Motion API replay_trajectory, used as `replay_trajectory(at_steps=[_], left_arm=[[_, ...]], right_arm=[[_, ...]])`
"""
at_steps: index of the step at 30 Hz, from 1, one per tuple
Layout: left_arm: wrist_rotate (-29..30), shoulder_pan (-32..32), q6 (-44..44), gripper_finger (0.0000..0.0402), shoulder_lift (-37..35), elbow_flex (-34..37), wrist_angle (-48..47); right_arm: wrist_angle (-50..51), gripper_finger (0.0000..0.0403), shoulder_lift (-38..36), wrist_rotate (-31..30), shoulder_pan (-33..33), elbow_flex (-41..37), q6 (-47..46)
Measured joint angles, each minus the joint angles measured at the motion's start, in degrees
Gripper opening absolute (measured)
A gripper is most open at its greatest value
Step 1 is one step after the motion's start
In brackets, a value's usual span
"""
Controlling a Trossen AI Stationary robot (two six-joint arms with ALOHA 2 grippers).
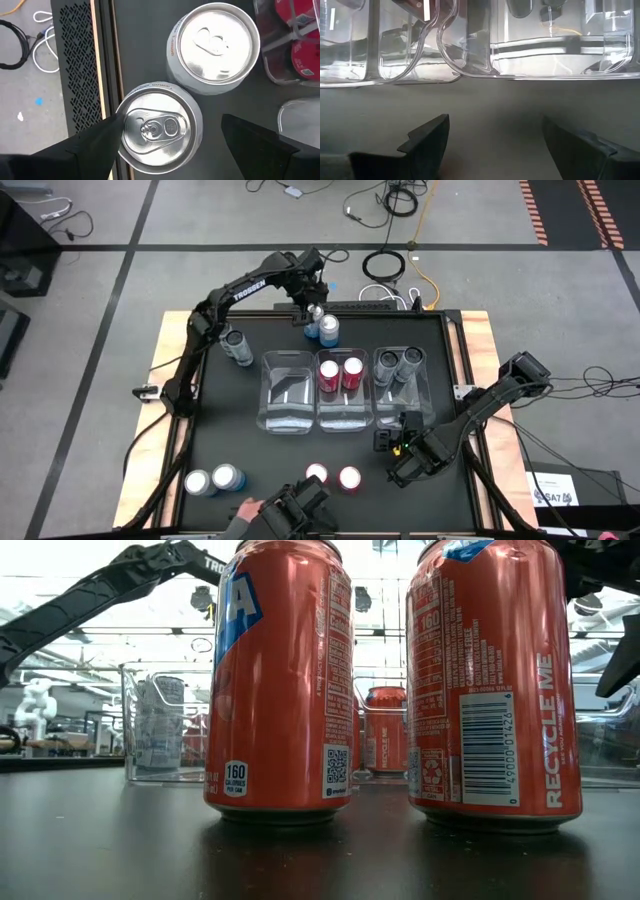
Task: Sort soda cans
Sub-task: Put the blue-white soda can into the left transparent bin
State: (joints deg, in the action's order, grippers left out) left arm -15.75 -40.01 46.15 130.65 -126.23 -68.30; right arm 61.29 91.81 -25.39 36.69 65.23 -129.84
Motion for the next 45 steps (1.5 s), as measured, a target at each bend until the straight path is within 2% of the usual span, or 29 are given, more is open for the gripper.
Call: replay_trajectory(at_steps=[17, 23, 45], left_arm=[[3.2, 1.4, -3.8, 0.0347, -2.5, 0.5, -3.8], [6.1, 1.5, -3.7, 0.0347, -2.8, 0.5, -3.1], [5.3, 0.7, -3.7, 0.0347, -2.2, 1.9, -0.3]], right_arm=[[0.7, 0.0310, 0.0, 0.0, 0.0, 0.0, 0.0], [1.2, 0.0310, 0.0, 0.0, 0.0, 0.0, 0.0], [0.7, 0.0310, 0.0, 0.0, 0.0, 0.0, 0.0]])
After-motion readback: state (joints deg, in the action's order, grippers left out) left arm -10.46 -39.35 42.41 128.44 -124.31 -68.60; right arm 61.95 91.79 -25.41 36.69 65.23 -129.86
